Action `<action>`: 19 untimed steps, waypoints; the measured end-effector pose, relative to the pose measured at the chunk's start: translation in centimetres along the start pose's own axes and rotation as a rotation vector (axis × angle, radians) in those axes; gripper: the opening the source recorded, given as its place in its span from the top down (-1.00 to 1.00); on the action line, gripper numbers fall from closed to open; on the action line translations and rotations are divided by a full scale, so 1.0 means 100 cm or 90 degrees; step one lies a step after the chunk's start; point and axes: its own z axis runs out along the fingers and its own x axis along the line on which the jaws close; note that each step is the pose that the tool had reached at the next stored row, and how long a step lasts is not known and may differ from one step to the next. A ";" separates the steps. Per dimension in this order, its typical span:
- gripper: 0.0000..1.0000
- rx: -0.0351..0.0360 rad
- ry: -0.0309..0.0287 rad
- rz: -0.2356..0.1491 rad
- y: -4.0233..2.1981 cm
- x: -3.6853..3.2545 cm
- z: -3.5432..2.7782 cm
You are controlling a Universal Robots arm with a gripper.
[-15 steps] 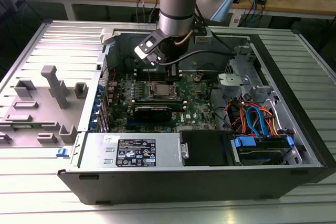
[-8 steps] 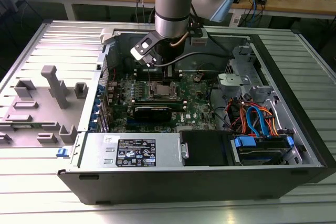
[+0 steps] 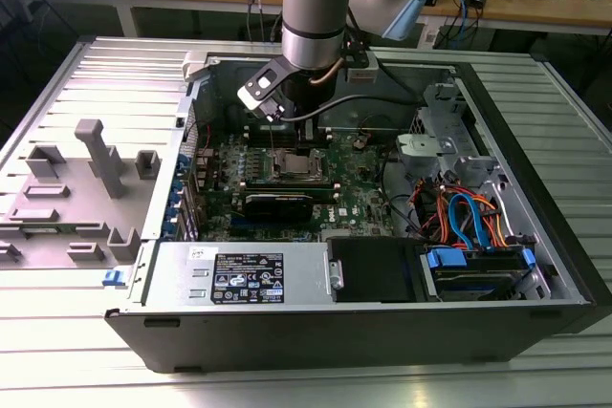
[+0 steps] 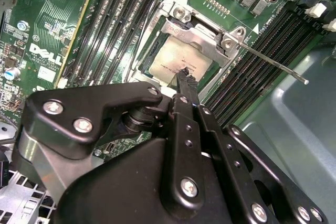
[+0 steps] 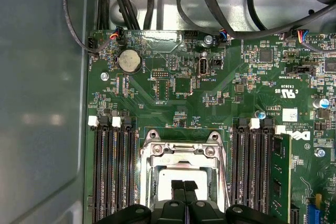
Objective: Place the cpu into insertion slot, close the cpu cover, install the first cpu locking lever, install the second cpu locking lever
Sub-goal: 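Close the cpu cover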
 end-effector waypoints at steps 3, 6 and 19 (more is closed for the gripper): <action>0.79 0.0000 0.0001 0.000 -0.0012 0.0000 0.0001; 0.79 0.0000 -0.0001 0.000 -0.0034 0.0000 0.0009; 0.79 0.0005 0.0022 -0.027 -0.0304 0.0004 0.0192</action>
